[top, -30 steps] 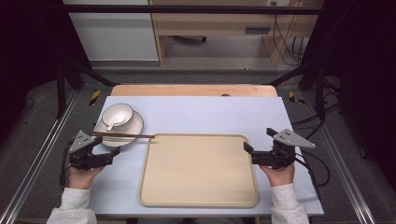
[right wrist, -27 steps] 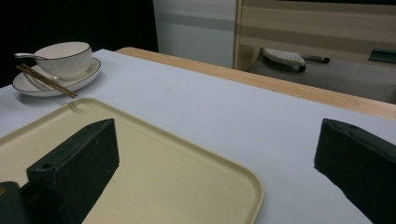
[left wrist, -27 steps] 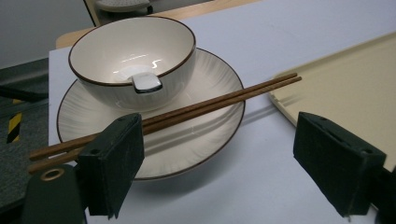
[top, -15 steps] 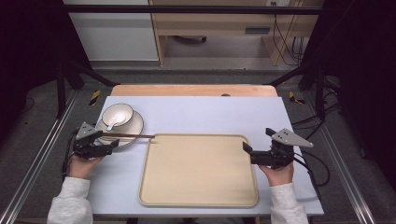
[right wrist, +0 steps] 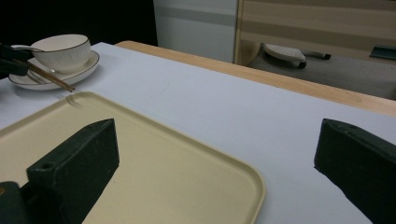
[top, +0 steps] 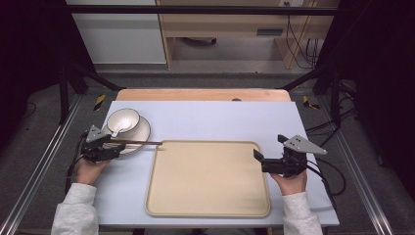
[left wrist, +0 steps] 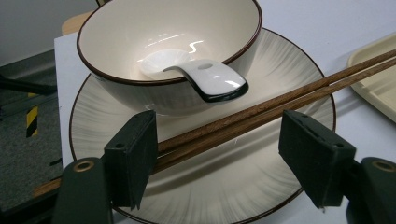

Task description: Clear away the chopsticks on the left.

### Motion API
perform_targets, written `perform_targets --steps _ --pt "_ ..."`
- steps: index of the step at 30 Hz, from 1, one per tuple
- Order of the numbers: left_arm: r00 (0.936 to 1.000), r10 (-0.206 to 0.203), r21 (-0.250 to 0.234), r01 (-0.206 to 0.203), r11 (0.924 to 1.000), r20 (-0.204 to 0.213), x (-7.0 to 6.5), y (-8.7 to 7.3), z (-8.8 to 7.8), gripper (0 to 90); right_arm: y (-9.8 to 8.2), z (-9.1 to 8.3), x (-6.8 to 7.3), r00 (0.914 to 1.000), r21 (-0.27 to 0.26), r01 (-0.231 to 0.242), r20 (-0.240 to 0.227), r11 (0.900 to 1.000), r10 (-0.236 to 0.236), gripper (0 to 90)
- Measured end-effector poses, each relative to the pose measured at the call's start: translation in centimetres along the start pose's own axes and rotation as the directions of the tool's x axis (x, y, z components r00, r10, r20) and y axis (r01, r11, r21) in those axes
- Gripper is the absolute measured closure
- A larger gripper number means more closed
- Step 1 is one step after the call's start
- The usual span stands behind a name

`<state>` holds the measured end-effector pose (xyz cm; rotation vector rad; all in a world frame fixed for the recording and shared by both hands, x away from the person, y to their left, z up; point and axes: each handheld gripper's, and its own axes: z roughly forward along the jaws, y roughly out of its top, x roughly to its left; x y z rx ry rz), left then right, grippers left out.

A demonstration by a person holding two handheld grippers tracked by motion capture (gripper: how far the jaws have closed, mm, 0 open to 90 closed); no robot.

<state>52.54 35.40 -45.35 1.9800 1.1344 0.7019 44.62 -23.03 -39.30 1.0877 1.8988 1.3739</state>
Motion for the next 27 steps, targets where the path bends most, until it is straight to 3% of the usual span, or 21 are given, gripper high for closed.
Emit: perform_targets --steps 13,27 --pt "0.9978 0.066 0.053 -0.066 0.9964 0.002 -0.7 -0.1 0.2 47.5 0.0 -0.1 0.0 1.0000 0.000 0.002 -0.003 1.000 -0.002 0.3" --pt "0.9909 0.131 0.103 -0.134 0.9857 0.032 -1.4 0.4 -0.3 60.9 0.1 -0.2 0.0 1.0000 0.001 -0.001 -0.007 1.000 0.001 0.3"
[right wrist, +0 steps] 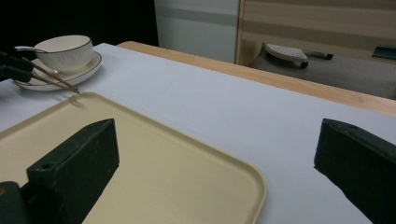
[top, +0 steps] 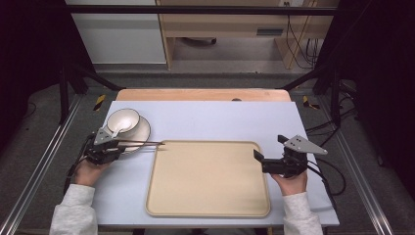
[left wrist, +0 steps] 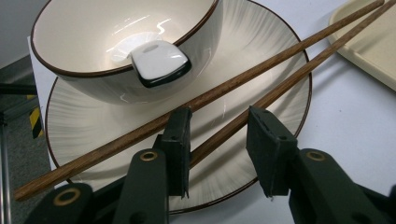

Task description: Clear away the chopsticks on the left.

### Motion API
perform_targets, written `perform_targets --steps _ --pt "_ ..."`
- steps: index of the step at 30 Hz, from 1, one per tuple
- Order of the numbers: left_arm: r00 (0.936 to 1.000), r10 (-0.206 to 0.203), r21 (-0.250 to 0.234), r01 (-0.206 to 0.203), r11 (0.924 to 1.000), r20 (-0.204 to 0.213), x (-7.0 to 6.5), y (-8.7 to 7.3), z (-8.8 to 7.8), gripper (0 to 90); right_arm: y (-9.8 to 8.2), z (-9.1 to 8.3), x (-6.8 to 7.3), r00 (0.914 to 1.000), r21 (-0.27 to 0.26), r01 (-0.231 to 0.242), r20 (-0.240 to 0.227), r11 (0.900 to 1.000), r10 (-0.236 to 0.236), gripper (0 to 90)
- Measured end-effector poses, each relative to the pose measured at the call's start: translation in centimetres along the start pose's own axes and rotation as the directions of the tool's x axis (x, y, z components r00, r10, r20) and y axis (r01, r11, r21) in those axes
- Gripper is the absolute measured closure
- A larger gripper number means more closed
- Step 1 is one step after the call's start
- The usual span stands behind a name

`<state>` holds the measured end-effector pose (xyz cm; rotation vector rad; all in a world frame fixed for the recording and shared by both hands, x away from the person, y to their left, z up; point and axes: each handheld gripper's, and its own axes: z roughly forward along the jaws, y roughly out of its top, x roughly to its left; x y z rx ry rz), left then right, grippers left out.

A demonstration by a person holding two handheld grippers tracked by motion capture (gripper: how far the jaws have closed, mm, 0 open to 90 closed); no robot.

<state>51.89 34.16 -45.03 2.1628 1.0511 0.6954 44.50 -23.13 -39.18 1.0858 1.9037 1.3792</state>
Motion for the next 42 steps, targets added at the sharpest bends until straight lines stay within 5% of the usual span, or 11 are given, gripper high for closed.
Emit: perform_targets --steps 11,22,29,42 --pt "0.9992 0.033 0.023 -0.034 0.9992 0.023 -0.62 0.37 -0.33 73.2 -0.01 0.04 0.01 1.0000 0.003 -0.001 -0.003 1.000 0.001 0.3" --pt "0.9981 0.058 0.032 -0.059 0.9978 0.020 -0.86 0.54 -0.04 70.8 -0.04 0.11 0.00 1.0000 0.007 0.004 -0.007 1.000 -0.004 0.3" --pt "0.9969 0.064 0.040 -0.066 0.9971 0.047 -0.93 0.80 -0.24 83.7 0.03 -0.04 -0.04 1.0000 0.001 -0.001 -0.002 1.000 0.001 0.3" --pt "0.9988 0.006 0.052 -0.008 0.9986 0.049 -0.74 1.01 0.44 79.0 0.02 -0.01 -0.05 1.0000 0.003 -0.002 -0.006 1.000 0.002 0.3"
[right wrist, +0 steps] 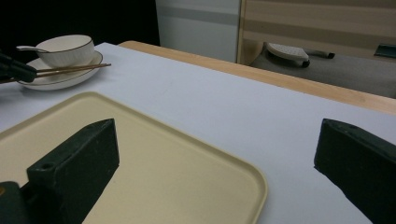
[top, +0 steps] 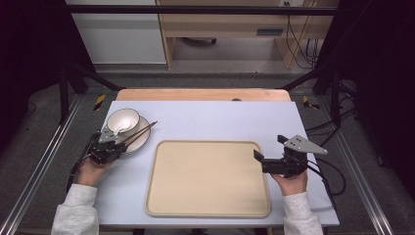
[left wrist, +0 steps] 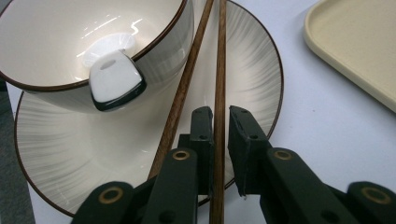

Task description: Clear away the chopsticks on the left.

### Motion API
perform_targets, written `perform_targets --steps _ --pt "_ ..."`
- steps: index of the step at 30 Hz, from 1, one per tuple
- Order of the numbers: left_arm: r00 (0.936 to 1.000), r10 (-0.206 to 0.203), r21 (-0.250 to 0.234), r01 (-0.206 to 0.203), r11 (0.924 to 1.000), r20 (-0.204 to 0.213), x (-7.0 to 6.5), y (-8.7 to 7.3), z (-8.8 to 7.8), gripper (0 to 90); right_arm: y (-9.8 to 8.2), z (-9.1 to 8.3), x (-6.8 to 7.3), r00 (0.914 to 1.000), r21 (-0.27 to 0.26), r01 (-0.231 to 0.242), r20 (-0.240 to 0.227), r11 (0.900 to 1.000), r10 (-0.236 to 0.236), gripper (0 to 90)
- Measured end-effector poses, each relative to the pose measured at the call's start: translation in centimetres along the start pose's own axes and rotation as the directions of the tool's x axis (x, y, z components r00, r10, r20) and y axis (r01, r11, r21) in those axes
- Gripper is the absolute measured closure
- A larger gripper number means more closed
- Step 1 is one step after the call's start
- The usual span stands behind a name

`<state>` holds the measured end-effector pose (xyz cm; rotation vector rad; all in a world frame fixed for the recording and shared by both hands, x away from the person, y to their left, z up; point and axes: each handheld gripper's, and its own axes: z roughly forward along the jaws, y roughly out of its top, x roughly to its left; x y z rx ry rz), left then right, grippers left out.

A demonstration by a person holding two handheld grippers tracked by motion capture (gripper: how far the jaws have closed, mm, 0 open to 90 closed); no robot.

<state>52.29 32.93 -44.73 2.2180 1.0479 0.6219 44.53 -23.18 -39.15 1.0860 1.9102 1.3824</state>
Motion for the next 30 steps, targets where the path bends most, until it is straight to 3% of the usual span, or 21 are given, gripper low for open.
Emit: perform_targets --steps 13,21,30 --pt "0.9997 -0.022 0.011 0.022 0.9997 0.013 0.1 0.0 0.3 83.7 0.0 0.1 0.0 1.0000 0.005 -0.001 -0.001 1.000 0.001 0.4" --pt "0.9983 -0.058 -0.019 0.058 0.9981 0.007 0.0 0.4 -0.4 83.9 -0.1 0.2 0.0 1.0000 0.012 -0.001 0.002 1.000 0.001 0.3" --pt "0.9945 -0.104 -0.063 0.104 0.9926 -0.010 -1.2 1.1 -1.3 84.0 0.0 -0.1 -0.1 1.0000 0.007 -0.005 0.005 1.000 0.005 0.3"
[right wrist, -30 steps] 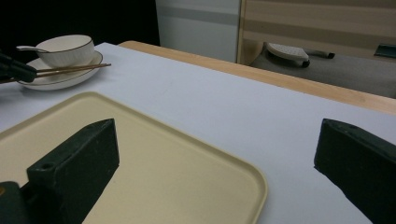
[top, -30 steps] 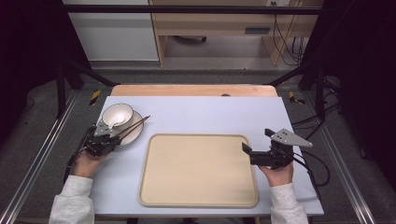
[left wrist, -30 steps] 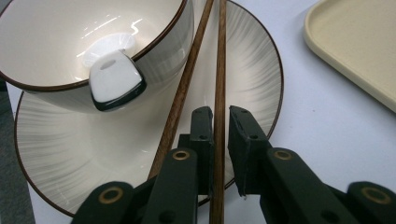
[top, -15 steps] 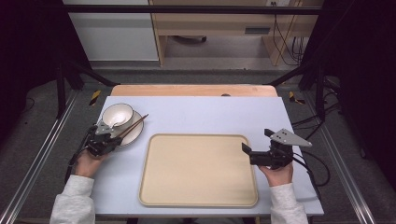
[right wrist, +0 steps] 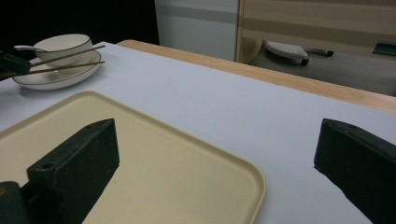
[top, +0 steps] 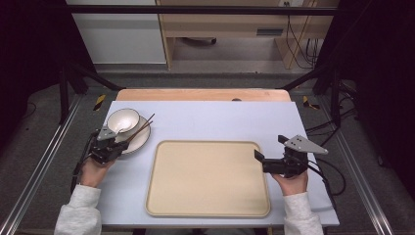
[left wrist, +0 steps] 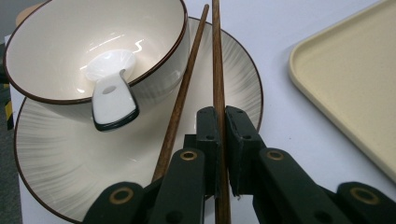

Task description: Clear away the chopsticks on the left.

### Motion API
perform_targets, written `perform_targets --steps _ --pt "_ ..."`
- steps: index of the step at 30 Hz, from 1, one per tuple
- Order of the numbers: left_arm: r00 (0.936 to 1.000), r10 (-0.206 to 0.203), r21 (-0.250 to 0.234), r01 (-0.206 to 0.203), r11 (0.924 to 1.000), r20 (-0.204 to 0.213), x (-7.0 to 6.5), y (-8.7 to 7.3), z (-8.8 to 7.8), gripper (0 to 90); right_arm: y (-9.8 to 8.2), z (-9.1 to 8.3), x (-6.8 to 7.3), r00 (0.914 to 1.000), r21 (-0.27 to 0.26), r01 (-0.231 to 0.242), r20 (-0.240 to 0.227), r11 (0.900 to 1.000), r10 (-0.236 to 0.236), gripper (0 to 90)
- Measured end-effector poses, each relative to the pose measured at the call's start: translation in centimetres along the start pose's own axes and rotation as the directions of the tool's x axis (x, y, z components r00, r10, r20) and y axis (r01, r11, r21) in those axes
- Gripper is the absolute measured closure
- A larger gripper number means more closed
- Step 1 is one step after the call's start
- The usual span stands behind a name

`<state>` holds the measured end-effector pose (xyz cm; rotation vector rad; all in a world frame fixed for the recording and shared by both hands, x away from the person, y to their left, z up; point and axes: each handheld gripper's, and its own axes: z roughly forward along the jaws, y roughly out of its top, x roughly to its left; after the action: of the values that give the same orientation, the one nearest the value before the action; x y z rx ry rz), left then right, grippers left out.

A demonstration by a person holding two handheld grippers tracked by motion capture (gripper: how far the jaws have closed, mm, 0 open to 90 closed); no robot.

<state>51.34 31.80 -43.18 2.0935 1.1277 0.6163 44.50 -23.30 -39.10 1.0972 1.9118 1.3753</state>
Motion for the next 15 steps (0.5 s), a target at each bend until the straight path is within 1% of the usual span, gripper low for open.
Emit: perform_targets --steps 2,7,10,15 --pt "0.9999 -0.012 -0.011 0.012 0.9999 -0.010 -0.4 0.1 -0.2 84.0 0.0 0.0 -0.1 1.0000 -0.002 0.005 0.000 1.000 -0.005 0.3" --pt "0.9986 -0.041 -0.032 0.040 0.9987 -0.033 -1.7 0.3 -0.8 84.0 0.0 -0.1 -0.1 1.0000 0.002 -0.002 0.007 1.000 0.002 0.3" --pt "0.9972 -0.053 -0.046 0.051 0.9977 -0.052 -2.9 0.2 -1.2 84.1 0.0 -0.2 -0.2 1.0000 0.000 0.000 0.008 1.000 0.000 0.3" --pt "0.9939 -0.078 -0.082 0.072 0.9941 -0.078 -4.6 0.0 -2.0 84.1 0.1 -0.4 -0.3 1.0000 -0.002 -0.006 0.008 1.000 0.006 0.4"
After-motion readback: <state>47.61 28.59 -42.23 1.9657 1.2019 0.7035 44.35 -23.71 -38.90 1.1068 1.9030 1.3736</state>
